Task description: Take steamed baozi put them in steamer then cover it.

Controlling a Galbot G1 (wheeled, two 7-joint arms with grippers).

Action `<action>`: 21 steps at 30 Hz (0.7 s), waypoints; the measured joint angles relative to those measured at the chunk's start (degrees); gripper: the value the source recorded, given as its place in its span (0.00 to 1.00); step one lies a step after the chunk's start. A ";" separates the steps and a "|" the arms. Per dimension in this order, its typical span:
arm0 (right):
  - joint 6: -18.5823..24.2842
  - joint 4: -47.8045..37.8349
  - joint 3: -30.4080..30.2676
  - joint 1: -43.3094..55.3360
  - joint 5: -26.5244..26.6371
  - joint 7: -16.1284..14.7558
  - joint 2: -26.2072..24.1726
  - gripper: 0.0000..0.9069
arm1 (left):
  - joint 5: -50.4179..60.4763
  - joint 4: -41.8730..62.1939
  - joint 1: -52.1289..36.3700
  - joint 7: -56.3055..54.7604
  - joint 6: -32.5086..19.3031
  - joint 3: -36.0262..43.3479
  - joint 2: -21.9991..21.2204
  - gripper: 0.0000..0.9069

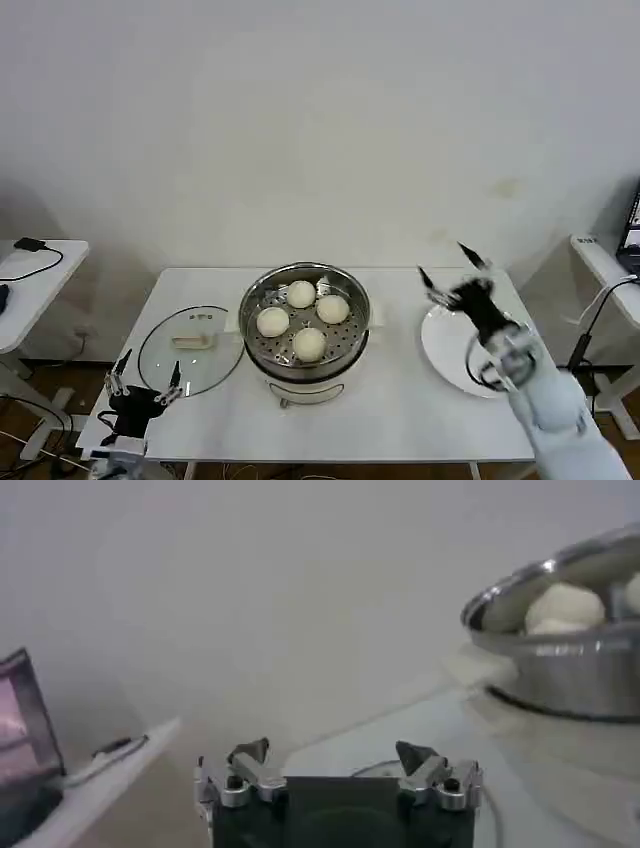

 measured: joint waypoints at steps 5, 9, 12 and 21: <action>4.43 -0.42 7.92 -8.26 -0.18 -1.43 5.19 1.00 | 11.77 3.34 -0.31 2.12 -0.85 -0.34 1.04 1.00; 6.71 -0.29 11.97 -12.83 -0.17 -2.34 8.35 1.00 | 21.35 6.65 -1.58 3.75 -1.71 -0.18 2.16 1.00; 7.73 0.22 14.17 -15.42 -0.30 -2.67 10.32 1.00 | 27.79 10.12 -3.33 4.14 -2.65 0.39 3.05 1.00; 9.85 1.80 16.98 -20.37 -1.24 -3.10 14.94 1.00 | 41.89 21.31 -11.59 3.65 -5.15 3.29 4.28 1.00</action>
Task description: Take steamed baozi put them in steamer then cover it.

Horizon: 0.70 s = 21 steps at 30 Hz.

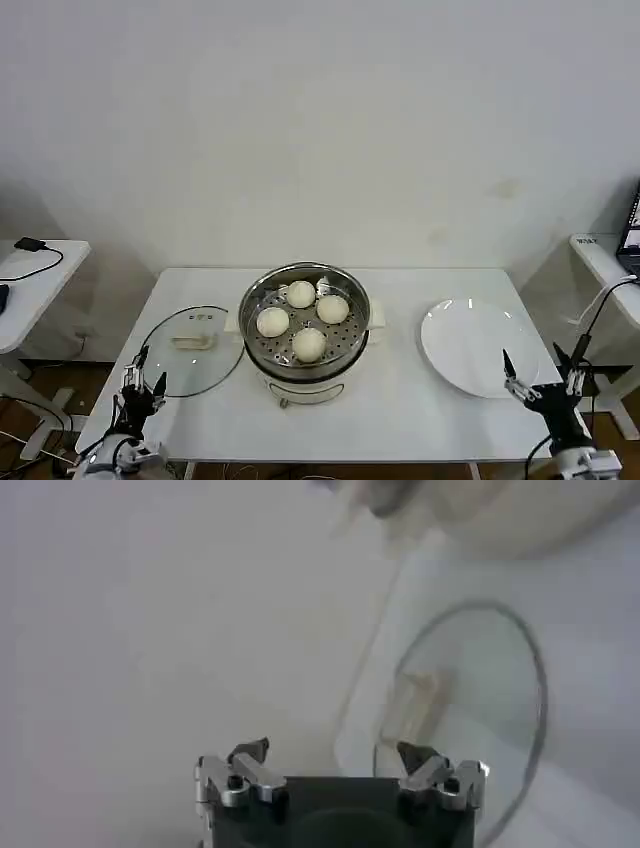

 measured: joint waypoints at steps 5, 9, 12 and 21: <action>0.88 0.47 0.78 -1.57 -0.51 -0.08 1.70 1.00 | 4.44 4.25 -4.65 -0.19 -0.62 1.96 0.03 1.00; 1.46 0.47 1.15 -2.41 -1.06 -0.12 2.74 1.00 | 6.40 6.85 -7.87 -0.09 -1.00 3.47 0.03 1.00; 1.71 0.63 1.33 -3.05 -1.33 -0.16 3.37 1.00 | 7.37 8.57 -10.04 -0.04 -1.19 4.51 -0.12 1.00; 2.46 0.86 2.18 -4.34 -1.62 -0.40 4.18 1.00 | 9.44 12.67 -15.12 0.06 -1.50 7.45 -0.79 1.00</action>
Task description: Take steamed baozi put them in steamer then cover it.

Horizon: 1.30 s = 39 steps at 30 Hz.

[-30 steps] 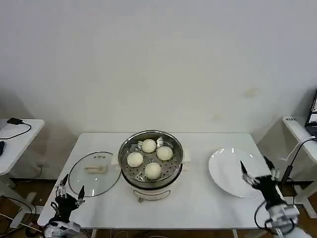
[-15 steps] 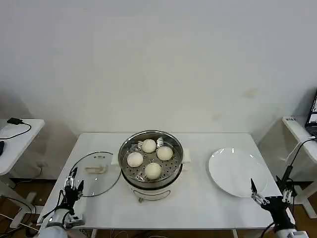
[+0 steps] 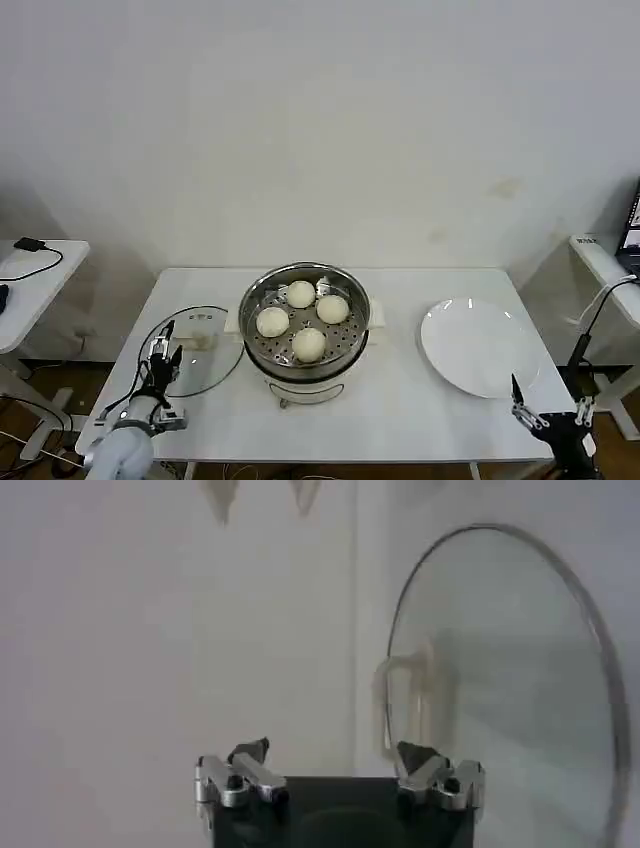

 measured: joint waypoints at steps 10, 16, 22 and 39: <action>0.38 0.11 0.66 -0.71 0.03 -0.26 0.54 1.00 | 1.26 4.59 -4.15 -0.33 -0.57 2.24 -0.70 1.00; 0.59 -0.27 0.70 -0.72 -0.09 -0.35 0.90 1.00 | 1.44 7.52 -6.69 -0.64 -0.80 3.00 -0.94 1.00; 0.75 -0.72 0.70 -0.55 -0.23 -0.41 0.98 1.00 | 1.72 10.16 -9.21 -1.12 -0.87 3.35 -1.47 0.00; 0.79 -1.26 0.40 -0.38 -0.38 -0.55 0.97 1.00 | 2.23 13.77 -11.38 -2.40 -2.02 3.63 -2.54 0.00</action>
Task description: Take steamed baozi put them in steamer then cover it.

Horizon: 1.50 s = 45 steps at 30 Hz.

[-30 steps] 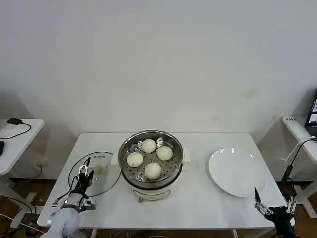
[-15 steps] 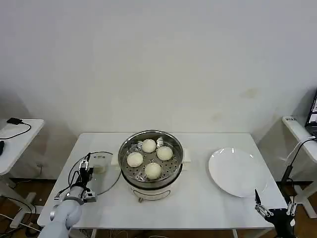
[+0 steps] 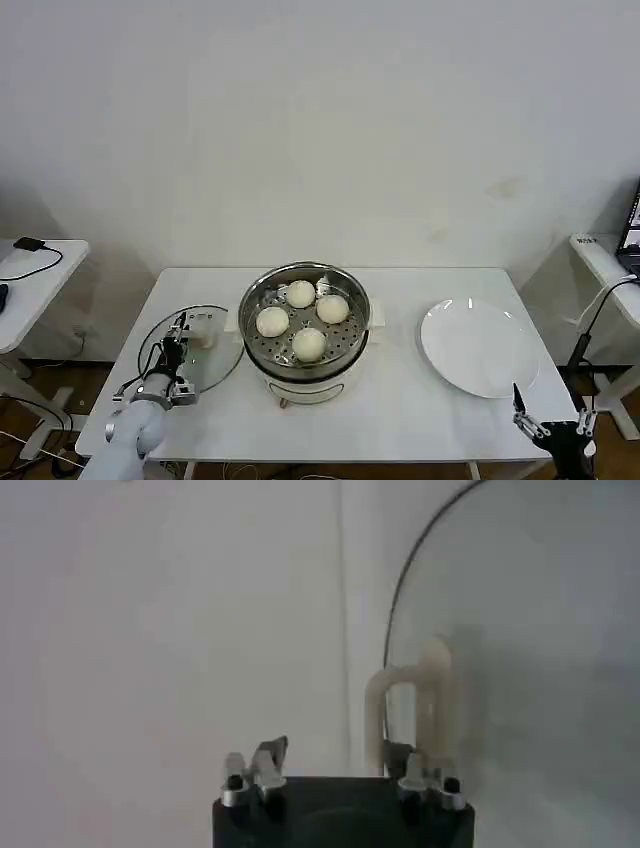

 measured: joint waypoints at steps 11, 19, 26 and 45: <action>-0.03 -0.19 -0.84 0.41 -0.53 -0.15 -0.29 1.00 | 0.80 -1.91 1.94 -2.25 -0.86 -1.79 -0.65 0.00; 0.01 -0.45 -1.86 1.22 -1.13 0.16 -1.03 1.00 | -1.29 -8.01 6.41 -3.40 0.40 -5.01 0.03 0.00; -0.66 -0.87 -3.39 2.11 -2.64 0.85 -1.38 1.00 | -6.03 -17.68 11.57 -2.22 4.11 -8.36 1.83 0.00; -1.94 -1.11 -6.69 3.74 -10.37 4.06 0.84 1.00 | -11.17 -38.30 8.58 8.54 21.77 -1.02 8.43 0.00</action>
